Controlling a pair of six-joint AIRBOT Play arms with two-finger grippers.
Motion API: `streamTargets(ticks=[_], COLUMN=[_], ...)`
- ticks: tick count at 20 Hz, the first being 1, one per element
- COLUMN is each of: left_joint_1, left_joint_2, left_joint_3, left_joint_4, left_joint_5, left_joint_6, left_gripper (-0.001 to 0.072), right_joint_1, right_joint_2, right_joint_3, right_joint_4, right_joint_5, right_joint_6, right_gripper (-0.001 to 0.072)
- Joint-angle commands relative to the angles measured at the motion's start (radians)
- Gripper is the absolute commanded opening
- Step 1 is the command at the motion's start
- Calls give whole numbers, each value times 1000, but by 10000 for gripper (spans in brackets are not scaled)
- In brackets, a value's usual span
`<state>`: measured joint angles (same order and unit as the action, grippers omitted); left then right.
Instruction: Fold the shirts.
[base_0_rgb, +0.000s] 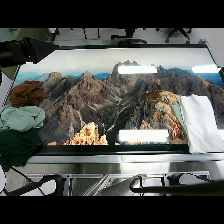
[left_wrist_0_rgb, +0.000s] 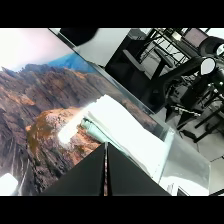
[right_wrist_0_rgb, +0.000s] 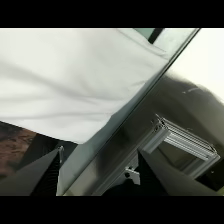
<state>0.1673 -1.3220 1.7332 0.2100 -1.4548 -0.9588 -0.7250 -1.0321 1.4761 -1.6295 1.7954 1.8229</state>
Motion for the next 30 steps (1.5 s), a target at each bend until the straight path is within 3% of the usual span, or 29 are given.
streamTargets(ticks=[1, 2, 3, 4, 7, 10, 17, 21, 30], left_joint_1=[0, 0, 0, 0, -8, -64, -270, -328, -345], left_joint_2=[-1, -1, -1, -1, 0, 8, 156, 211, 216], left_joint_3=[0, 0, 0, 0, -1, -36, -596, -776, -793], left_joint_4=[-1, -1, 0, 1, 23, 97, 228, 240, 241], left_joint_5=[21, 28, 30, 26, -16, -29, 143, 190, 181], left_joint_6=[1, 1, 1, 6, 16, -11, -19, -39, -39], left_gripper=[16, 16, 16, 16, 13, 13, 12, 13, 13], right_joint_1=[31, 51, 76, 109, 259, 415, 739, 780, 779], right_joint_2=[-1, 0, 2, 4, 39, 160, 420, 433, 433], right_joint_3=[4, 4, 4, 3, -40, -229, -660, -680, -680], right_joint_4=[114, 179, 233, 266, 262, 265, 265, 279, 352], right_joint_5=[-104, -138, -172, -198, -237, -331, -544, -565, -531], right_joint_6=[2, -11, -39, -53, -89, -99, -38, -38, -39], right_gripper=[425, 209, 64, 37, 24, 24, 26, 25, 25])
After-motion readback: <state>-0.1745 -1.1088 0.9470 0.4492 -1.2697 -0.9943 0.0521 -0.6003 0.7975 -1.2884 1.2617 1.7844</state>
